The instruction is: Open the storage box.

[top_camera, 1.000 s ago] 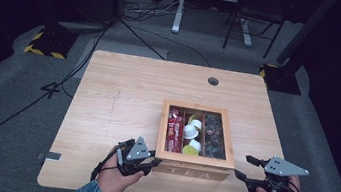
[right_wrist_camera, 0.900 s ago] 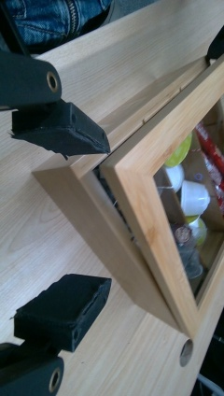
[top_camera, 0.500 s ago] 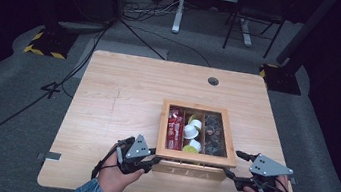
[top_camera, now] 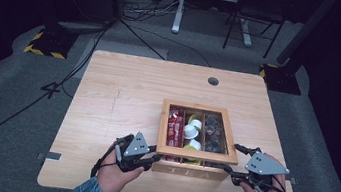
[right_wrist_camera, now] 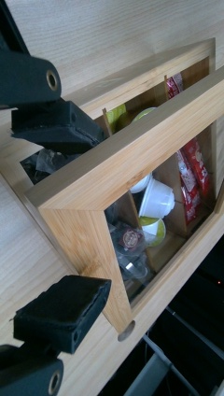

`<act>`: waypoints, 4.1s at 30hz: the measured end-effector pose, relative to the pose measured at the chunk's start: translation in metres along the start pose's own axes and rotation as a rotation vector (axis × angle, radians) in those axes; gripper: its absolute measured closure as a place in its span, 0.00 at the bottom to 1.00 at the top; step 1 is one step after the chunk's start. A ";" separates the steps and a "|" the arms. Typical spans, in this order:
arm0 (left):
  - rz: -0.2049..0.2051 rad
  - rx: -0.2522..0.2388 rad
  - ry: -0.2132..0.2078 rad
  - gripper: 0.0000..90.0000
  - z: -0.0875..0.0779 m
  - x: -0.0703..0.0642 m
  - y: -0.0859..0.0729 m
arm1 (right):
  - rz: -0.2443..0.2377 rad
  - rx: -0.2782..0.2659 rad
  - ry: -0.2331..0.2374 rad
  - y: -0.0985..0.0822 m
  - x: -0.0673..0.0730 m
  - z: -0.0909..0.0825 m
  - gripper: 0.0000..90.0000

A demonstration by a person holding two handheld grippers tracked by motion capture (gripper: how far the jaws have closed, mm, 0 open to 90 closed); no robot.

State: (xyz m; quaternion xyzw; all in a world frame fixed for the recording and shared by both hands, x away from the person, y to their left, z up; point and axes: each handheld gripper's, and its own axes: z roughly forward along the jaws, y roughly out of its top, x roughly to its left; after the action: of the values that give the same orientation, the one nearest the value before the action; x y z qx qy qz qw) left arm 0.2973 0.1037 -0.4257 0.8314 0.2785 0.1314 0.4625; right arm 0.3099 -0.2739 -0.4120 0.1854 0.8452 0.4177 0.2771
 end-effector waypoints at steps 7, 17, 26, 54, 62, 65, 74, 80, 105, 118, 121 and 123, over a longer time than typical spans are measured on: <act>-0.003 -0.020 0.024 0.63 -0.005 0.002 0.003 | 0.017 -0.029 0.010 0.005 -0.007 -0.003 0.34; -0.017 -0.012 0.083 0.55 -0.016 0.011 0.000 | 0.031 -0.099 0.035 0.021 -0.024 -0.010 0.41; -0.048 -0.005 0.152 0.51 -0.029 0.018 -0.011 | 0.045 -0.144 0.078 0.037 -0.043 -0.009 0.49; -0.149 0.042 0.268 0.47 -0.051 0.053 -0.040 | 0.113 -0.224 0.079 0.084 -0.107 0.008 0.56; -0.156 0.050 0.263 0.46 -0.047 0.060 -0.040 | 0.147 -0.223 0.058 0.096 -0.124 0.015 0.55; -0.150 0.059 0.261 0.45 -0.044 0.063 -0.040 | 0.162 -0.220 0.049 0.101 -0.132 0.019 0.55; -0.137 0.077 0.259 0.42 -0.039 0.078 -0.038 | 0.193 -0.215 0.025 0.109 -0.144 0.027 0.54; -0.138 0.090 0.255 0.40 -0.035 0.085 -0.037 | 0.213 -0.202 0.009 0.115 -0.152 0.033 0.53; -0.164 0.115 0.229 0.33 -0.015 0.111 -0.041 | 0.335 -0.207 -0.055 0.128 -0.182 0.069 0.42; -0.159 0.111 0.206 0.34 -0.004 0.114 -0.038 | 0.403 -0.184 -0.076 0.127 -0.196 0.099 0.30; -0.159 0.111 0.205 0.34 -0.003 0.115 -0.038 | 0.425 -0.177 -0.074 0.123 -0.197 0.104 0.30; -0.158 0.113 0.201 0.34 -0.003 0.115 -0.038 | 0.433 -0.168 -0.080 0.120 -0.198 0.108 0.30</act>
State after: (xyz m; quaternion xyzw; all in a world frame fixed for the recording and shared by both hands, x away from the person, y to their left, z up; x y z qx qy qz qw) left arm 0.3758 0.1885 -0.4608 0.8143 0.3952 0.1612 0.3935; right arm 0.5413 -0.2469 -0.3067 0.3551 0.7363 0.5287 0.2285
